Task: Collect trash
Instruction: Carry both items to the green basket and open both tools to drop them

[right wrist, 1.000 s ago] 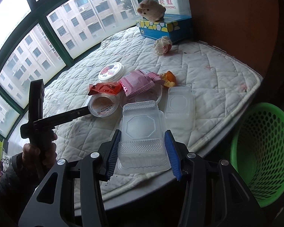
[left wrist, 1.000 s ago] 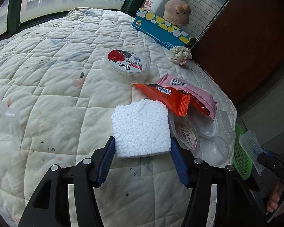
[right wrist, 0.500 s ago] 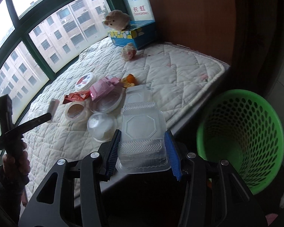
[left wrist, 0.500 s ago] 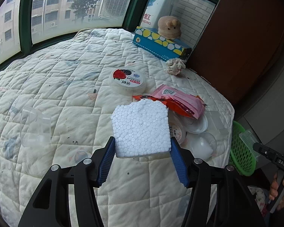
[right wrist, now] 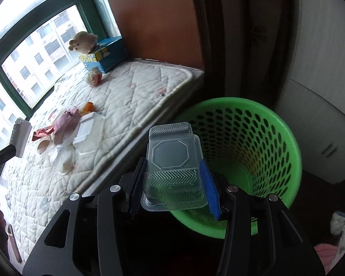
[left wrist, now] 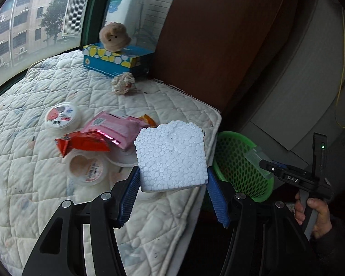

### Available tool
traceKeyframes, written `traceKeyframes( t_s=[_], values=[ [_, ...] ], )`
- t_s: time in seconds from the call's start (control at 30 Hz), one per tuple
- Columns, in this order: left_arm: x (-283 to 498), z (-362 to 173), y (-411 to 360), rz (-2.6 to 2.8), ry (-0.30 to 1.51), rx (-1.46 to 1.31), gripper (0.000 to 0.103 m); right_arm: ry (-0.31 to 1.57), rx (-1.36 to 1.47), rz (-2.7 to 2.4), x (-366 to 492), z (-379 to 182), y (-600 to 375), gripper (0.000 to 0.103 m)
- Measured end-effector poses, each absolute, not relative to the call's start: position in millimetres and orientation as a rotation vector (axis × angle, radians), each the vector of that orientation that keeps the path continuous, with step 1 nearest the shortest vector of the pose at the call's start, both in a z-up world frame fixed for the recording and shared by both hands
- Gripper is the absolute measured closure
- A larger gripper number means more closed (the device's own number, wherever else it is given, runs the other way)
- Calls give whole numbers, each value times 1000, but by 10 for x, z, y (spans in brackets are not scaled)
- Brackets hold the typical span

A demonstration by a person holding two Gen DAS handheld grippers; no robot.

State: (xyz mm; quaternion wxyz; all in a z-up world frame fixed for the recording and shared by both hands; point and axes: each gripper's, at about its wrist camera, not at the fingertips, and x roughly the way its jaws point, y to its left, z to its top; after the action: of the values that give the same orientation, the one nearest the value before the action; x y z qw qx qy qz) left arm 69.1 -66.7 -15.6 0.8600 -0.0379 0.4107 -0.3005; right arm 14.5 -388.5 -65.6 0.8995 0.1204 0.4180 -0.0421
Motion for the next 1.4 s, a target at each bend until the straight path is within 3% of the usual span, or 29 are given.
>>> traceKeyframes(
  t_s=[0.3,0.4,0.63,1.07,1.2,1.4],
  values=[
    [694,-257,-1658,-764,915,9,47,896,279,-128,47,-845,-4249,55],
    [738,-337,-1929,-794,942,33,47,891,294,-134,1,-865,-4350,46],
    [784,-508,-2495,-840,991,109,47,861,307,-162,-110,-809,-4519,43],
    [812,-875,-3132,-885,1060,182,47,832,340,-228,-399,-790,-4815,42],
    [780,-896,-3152,-886,1052,175,28,834,345,-233,-426,-796,-4838,42],
    [756,-791,-2974,-861,1027,151,26,827,338,-207,-417,-758,-4755,42]
  ],
)
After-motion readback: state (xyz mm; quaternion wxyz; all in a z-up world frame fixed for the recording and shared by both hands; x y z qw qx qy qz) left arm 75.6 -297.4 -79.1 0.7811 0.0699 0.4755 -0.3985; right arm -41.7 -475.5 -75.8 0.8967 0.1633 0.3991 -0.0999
